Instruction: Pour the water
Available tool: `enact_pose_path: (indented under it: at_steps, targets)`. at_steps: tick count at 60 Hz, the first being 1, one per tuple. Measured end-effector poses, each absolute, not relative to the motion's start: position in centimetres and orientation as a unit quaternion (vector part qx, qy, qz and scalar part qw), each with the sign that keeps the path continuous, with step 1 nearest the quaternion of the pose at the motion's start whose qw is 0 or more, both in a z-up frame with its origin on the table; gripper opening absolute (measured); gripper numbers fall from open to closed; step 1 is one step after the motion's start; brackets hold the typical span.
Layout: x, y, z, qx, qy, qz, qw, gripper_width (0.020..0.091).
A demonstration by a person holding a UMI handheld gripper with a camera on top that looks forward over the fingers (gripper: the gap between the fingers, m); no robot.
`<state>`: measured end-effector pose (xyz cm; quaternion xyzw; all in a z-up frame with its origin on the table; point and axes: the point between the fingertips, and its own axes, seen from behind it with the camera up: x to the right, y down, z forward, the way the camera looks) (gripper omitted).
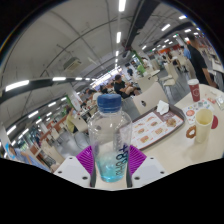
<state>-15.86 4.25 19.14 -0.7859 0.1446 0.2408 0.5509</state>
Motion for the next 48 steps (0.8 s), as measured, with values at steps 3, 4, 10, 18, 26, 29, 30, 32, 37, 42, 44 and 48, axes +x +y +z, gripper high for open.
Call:
enact_pose_path:
  at_steps: [3, 4, 10, 18, 26, 29, 30, 32, 37, 42, 44, 48]
  targets:
    - [-14.1, 5.1, 20.8, -0.764, 0.192, 0.294, 0.542, 0.0404]
    - [-13.4, 5.4, 21.4, -0.756, 0.209, 0.311, 0.537, 0.0402]
    - [-8.8, 7.2, 22.8, -0.702, 0.306, 0.404, 0.501, 0.0403]
    - [-3.3, 9.3, 21.7, -0.613, 0.425, 0.511, 0.428, 0.0404]
    - [0.5, 10.0, 20.3, -0.513, 0.51, 0.594, 0.352, 0.0403]
    - [1.8, 10.1, 19.6, -0.471, 0.544, 0.616, 0.322, 0.04]
    - [2.0, 10.2, 19.4, -0.459, 0.55, 0.624, 0.312, 0.0402]
    - [2.7, 9.7, 19.1, -0.44, 0.564, 0.633, 0.297, 0.0402]
    - [3.0, 9.9, 17.5, -0.432, 0.578, 0.637, 0.272, 0.0401]
    - [2.6, 9.5, 17.3, -0.437, 0.578, 0.638, 0.262, 0.0401]
    - [2.6, 9.5, 17.3, -0.442, 0.576, 0.636, 0.263, 0.0401]
    - [3.0, 9.7, 17.5, -0.453, 0.568, 0.635, 0.263, 0.04]
